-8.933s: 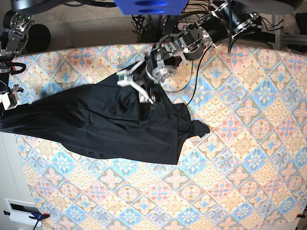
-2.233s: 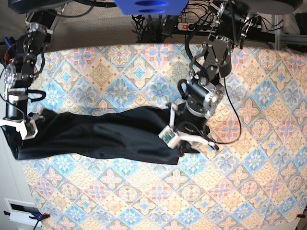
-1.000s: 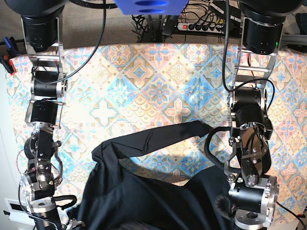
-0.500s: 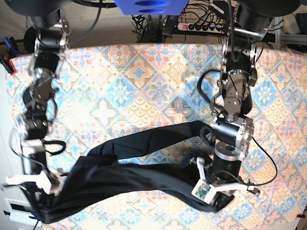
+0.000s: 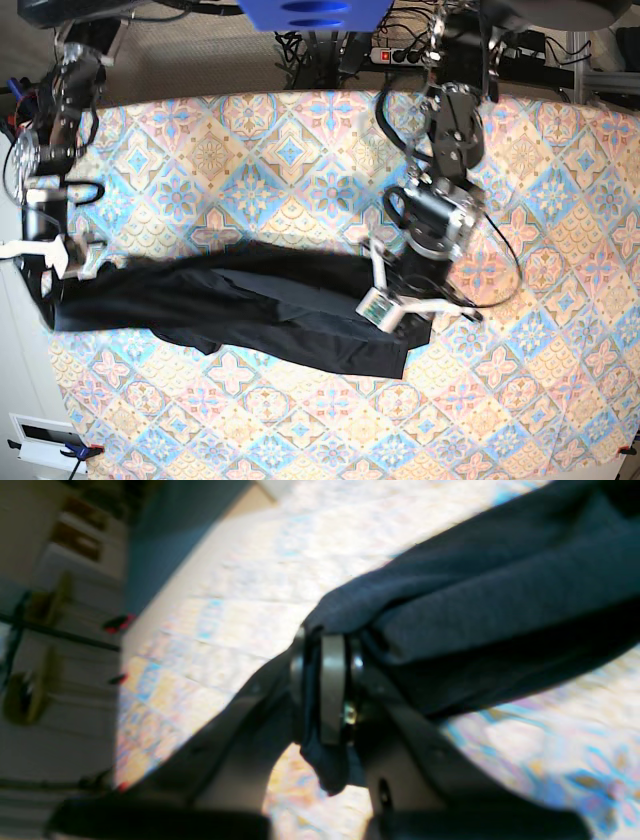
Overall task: Layout the t-shirt on the table in an organized manner, then fold the t-shirt properly
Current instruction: 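Swing the left gripper with the held fabric toward the right gripper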
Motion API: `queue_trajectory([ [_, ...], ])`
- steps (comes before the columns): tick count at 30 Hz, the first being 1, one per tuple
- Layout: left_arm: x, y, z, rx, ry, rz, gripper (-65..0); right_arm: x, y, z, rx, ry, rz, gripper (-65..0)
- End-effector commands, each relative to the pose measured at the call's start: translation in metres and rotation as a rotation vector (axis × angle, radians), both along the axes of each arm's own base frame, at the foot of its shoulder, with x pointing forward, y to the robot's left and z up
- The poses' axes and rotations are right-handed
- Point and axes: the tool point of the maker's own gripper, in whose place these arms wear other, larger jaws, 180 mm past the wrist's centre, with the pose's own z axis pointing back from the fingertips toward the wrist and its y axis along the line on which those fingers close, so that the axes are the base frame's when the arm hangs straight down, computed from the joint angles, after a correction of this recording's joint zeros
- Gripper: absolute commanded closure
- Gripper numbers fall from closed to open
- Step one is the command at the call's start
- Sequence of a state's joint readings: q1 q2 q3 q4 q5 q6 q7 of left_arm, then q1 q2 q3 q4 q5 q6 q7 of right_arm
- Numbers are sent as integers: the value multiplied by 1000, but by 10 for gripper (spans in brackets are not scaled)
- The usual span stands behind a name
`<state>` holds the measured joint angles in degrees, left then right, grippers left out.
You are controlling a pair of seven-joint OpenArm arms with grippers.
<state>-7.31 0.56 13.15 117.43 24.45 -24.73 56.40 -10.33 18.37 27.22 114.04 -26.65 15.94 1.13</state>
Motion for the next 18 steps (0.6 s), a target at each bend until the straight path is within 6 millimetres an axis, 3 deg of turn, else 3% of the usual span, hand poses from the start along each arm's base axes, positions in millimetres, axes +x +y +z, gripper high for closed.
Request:
queue_trajectory([
  [1, -1, -17, 14, -31, -54, -47, 0, -4, -4, 20, 2, -67, 6, 0],
  [6, -48, -90, -6, -130, -64, -288, 0, -32, -27, 15, 96, -70, -19, 0],
  [11, -95, -137, -13, -254, -66, -447, 0, -59, -37, 10, 120, -69, -9, 0],
  [18, -134, -171, -9, -313, -110, -548, 0, -88, -52, 12, 61, -63, -23, 0],
])
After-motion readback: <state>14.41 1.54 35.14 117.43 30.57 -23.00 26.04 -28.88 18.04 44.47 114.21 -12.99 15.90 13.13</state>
